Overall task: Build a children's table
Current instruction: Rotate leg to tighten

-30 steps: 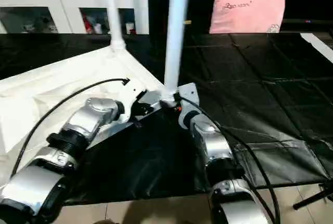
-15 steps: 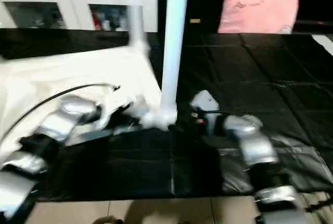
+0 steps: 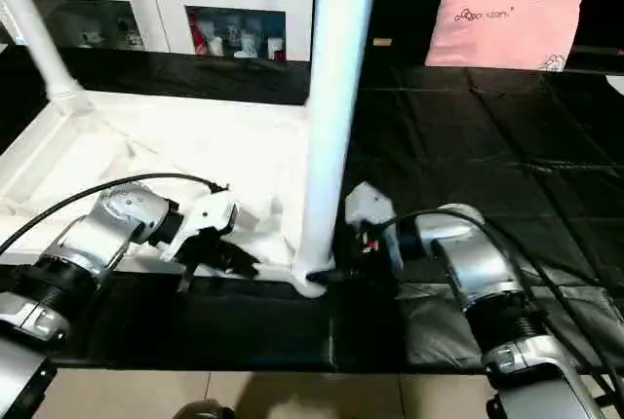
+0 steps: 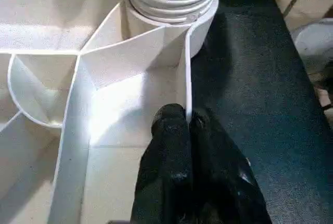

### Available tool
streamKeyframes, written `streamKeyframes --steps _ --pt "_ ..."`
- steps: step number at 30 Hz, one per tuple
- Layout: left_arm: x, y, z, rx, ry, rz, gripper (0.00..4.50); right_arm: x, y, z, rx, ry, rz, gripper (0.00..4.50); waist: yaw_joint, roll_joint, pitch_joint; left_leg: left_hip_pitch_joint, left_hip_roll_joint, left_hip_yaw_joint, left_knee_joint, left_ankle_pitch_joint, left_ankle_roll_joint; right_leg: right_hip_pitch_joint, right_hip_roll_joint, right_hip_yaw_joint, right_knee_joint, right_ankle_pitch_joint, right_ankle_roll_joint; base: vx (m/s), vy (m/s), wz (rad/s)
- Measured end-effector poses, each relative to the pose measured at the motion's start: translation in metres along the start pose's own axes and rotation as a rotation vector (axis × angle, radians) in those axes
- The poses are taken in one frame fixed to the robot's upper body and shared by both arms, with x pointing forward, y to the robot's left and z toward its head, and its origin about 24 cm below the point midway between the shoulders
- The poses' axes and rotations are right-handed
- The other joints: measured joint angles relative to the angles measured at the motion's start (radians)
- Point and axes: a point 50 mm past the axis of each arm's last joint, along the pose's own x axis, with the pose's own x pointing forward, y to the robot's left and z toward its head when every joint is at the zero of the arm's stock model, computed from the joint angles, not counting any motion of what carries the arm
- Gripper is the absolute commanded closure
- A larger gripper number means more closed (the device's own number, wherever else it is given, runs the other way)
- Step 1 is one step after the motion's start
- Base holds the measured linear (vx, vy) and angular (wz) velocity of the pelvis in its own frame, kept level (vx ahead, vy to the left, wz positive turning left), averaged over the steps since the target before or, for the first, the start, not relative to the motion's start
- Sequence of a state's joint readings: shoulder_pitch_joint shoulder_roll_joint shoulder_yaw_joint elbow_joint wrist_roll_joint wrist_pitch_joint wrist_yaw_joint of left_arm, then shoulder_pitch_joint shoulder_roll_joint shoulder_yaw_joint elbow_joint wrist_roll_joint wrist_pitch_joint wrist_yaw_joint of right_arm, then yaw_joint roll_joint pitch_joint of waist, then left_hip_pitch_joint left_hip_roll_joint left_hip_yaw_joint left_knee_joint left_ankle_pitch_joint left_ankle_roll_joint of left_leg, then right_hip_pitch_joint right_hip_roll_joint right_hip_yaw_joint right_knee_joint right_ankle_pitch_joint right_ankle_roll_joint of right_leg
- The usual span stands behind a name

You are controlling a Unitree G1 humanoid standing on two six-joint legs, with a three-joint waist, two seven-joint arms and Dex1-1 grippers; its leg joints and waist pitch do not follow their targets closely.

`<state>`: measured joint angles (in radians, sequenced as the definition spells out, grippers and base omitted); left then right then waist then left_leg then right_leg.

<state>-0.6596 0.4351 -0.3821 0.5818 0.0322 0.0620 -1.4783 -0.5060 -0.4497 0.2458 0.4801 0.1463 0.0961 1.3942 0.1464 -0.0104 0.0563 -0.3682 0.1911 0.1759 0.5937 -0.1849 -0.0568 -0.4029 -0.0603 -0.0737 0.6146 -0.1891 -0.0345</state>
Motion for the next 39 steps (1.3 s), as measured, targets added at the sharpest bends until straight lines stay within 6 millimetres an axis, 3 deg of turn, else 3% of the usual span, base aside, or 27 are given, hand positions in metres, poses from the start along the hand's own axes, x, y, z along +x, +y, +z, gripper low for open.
streamKeyframes --steps 1,6,12,22,26,32,39 --pt "0.000 -0.001 0.000 0.005 0.003 -0.002 4.50 0.000 0.001 0.000 0.002 0.001 0.013 0.67 0.000 0.000 0.000 0.000 0.000 0.000 0.000 0.000 0.000 0.000 0.000 0.000 0.000 0.000 0.000 0.000 0.000 0.00" --pt "0.001 -0.002 0.001 0.013 0.006 -0.011 4.50 0.000 0.002 -0.001 0.005 -0.004 0.045 0.96 0.000 0.000 0.000 0.000 0.000 0.000 0.000 0.000 0.000 0.000 0.000 0.000 0.000 0.000 0.000 0.000 0.000 0.00" --pt "0.001 -0.003 0.001 0.015 0.005 -0.012 4.50 0.001 0.003 -0.001 0.006 -0.004 0.062 1.61 0.000 0.000 0.000 0.000 0.000 0.000 0.000 0.000 0.000 0.000 0.000 0.000 0.000 0.000 0.000 0.000 0.000 0.00" --pt "0.004 -0.003 0.000 -0.037 -0.008 0.002 4.50 0.005 0.008 -0.006 0.073 -0.049 0.019 1.79 0.000 0.000 0.000 0.001 0.000 0.000 0.002 0.000 0.000 0.001 0.000 0.000 0.002 0.000 0.000 0.000 0.000 0.00" --pt "0.009 0.008 -0.002 -0.152 -0.055 0.155 4.50 0.009 -0.001 -0.013 0.161 -0.107 -0.192 1.80 -0.008 -0.001 -0.001 0.005 0.000 0.000 0.003 -0.001 -0.004 0.004 0.000 0.001 0.002 0.003 -0.001 0.000 0.000 0.00" --pt "0.026 0.027 0.006 -0.309 -0.099 0.380 4.50 0.026 -0.023 -0.015 0.307 -0.199 -0.602 1.80 -0.055 0.000 -0.002 0.012 -0.001 0.000 0.003 0.001 -0.007 0.010 0.000 0.002 -0.001 0.003 0.004 0.000 0.000 0.00" --pt "0.049 0.045 0.019 -0.429 -0.120 0.581 4.50 0.051 -0.045 -0.003 0.418 -0.194 -0.961 1.80 -0.059 0.007 -0.005 0.019 -0.002 0.000 0.001 0.001 -0.007 0.017 0.000 0.002 -0.004 0.002 0.004 0.000 0.000 0.00"
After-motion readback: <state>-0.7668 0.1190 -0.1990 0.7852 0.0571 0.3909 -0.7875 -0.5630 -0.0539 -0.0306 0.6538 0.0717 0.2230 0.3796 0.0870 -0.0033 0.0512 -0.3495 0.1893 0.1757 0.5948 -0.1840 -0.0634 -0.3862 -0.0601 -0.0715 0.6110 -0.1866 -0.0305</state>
